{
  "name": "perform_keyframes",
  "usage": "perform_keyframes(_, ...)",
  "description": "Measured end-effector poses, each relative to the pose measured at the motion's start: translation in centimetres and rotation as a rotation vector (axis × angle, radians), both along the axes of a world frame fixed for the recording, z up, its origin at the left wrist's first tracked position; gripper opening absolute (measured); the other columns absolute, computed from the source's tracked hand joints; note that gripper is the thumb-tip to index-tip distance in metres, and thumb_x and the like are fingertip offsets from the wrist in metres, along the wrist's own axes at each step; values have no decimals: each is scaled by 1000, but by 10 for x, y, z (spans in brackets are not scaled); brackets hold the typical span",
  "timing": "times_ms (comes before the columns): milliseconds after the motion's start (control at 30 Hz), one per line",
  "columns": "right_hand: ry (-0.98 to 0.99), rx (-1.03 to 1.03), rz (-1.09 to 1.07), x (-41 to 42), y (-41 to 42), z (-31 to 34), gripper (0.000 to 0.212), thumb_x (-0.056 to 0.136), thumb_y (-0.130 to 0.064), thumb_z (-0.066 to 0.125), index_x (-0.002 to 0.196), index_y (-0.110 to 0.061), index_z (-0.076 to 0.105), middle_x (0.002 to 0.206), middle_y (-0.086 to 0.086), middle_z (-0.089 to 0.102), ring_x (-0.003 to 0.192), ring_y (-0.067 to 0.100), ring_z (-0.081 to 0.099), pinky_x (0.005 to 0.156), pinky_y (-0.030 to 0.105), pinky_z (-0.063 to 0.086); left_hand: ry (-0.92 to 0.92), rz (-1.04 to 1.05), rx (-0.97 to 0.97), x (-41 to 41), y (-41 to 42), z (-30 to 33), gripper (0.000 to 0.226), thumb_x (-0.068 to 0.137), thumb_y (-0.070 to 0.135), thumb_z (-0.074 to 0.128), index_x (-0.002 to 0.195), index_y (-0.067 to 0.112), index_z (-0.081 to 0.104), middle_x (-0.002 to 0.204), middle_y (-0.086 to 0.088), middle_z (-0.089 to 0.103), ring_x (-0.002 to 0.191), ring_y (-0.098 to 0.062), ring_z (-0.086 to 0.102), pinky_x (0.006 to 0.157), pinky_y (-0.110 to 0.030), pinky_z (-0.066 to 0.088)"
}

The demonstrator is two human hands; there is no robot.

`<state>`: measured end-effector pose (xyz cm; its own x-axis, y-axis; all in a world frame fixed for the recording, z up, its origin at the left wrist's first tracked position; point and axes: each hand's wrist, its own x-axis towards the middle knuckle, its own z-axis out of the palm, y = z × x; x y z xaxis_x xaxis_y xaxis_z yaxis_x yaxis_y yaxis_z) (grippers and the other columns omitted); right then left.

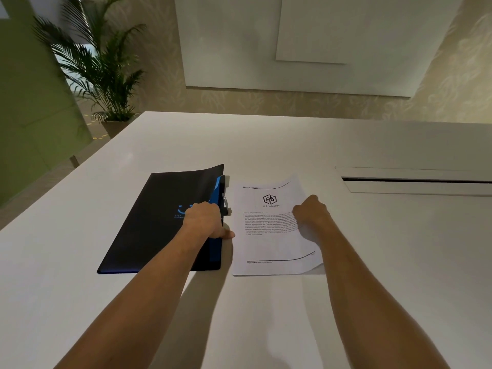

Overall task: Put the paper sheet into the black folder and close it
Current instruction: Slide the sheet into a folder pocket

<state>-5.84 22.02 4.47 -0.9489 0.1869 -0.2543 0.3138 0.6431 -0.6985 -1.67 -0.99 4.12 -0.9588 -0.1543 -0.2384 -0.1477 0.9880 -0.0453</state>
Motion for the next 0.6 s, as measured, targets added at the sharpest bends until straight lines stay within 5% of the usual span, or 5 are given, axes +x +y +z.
perform_keyframes(100,-9,3,29,0,6,-3,29,92,-11,48,117,3,45,106,17,58,84,26,57,60,27,44,15,3,0,2,1,1,61,73,68,64,91,12,48,89,-4,55,78,-18,56,76,-31,50)
perform_keyframes(200,-41,-78,25,-4,19,-12,15,93,0,45,78,0,47,82,13,51,65,19,46,57,23,34,17,7,22,4,0,2,61,72,68,65,90,12,49,87,-4,56,77,-18,57,79,-32,53)
perform_keyframes(367,-32,-147,64,-6,35,-13,11,95,-1,54,102,8,55,82,9,50,62,11,43,46,18,36,4,22,71,10,-3,7,55,75,62,67,87,12,49,82,-3,55,79,-21,59,81,-35,54)
perform_keyframes(500,37,-309,6,-10,43,5,18,91,0,62,106,10,59,105,19,63,79,28,61,73,30,53,33,27,131,13,-15,14,22,91,27,58,99,8,55,90,-6,58,80,-22,58,70,-32,49)
perform_keyframes(600,102,-483,5,-11,45,24,26,91,2,63,116,8,61,113,19,65,89,29,63,86,38,53,94,73,180,16,-19,14,9,91,15,53,84,10,52,74,-3,52,63,-16,51,55,-26,42)
